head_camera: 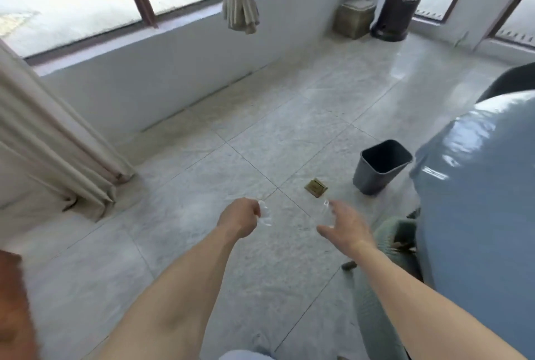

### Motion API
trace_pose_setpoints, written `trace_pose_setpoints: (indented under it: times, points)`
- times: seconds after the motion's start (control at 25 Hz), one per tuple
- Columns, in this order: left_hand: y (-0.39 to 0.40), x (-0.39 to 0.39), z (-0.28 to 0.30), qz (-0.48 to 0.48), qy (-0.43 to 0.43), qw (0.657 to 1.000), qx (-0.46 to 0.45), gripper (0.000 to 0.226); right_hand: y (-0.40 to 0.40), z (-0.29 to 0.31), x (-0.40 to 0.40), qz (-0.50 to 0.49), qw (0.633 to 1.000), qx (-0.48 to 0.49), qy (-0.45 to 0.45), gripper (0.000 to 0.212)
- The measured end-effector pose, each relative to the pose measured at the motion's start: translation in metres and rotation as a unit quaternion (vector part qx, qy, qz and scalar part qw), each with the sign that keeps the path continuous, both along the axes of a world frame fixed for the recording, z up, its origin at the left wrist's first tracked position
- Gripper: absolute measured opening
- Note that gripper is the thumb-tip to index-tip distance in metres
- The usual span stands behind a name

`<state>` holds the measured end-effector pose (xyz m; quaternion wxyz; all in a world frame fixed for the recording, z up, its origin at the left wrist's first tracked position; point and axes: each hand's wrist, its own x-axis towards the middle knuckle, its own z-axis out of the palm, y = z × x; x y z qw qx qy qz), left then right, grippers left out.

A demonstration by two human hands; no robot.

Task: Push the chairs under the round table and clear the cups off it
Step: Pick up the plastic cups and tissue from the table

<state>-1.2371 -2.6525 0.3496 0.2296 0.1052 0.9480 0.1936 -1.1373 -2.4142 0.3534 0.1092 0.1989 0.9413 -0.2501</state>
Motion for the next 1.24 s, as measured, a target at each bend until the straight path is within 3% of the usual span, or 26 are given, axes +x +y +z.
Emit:
trace_pose_setpoints:
  times: [0.24, 0.52, 0.88, 1.24]
  points:
    - [-0.068, -0.036, -0.005, 0.085, -0.006, 0.995, 0.047, 0.033, -0.043, -0.001, -0.06, 0.081, 0.996, 0.046, -0.009, 0.074]
    - [-0.059, -0.116, -0.019, 0.108, -0.05, 0.992, 0.052, 0.038, -0.032, -0.023, -0.151, 0.121, 0.991, 0.047, -0.025, 0.072]
    - [0.091, -0.298, -0.011, 0.054, -0.026, 0.998, 0.031, 0.046, 0.114, -0.015, -0.31, 0.058, 0.997, 0.028, -0.045, 0.07]
    - [0.23, -0.444, 0.009, -0.052, 0.012, 0.998, 0.027, 0.045, 0.232, 0.005, -0.4, -0.079, 0.996, -0.02, -0.041, 0.068]
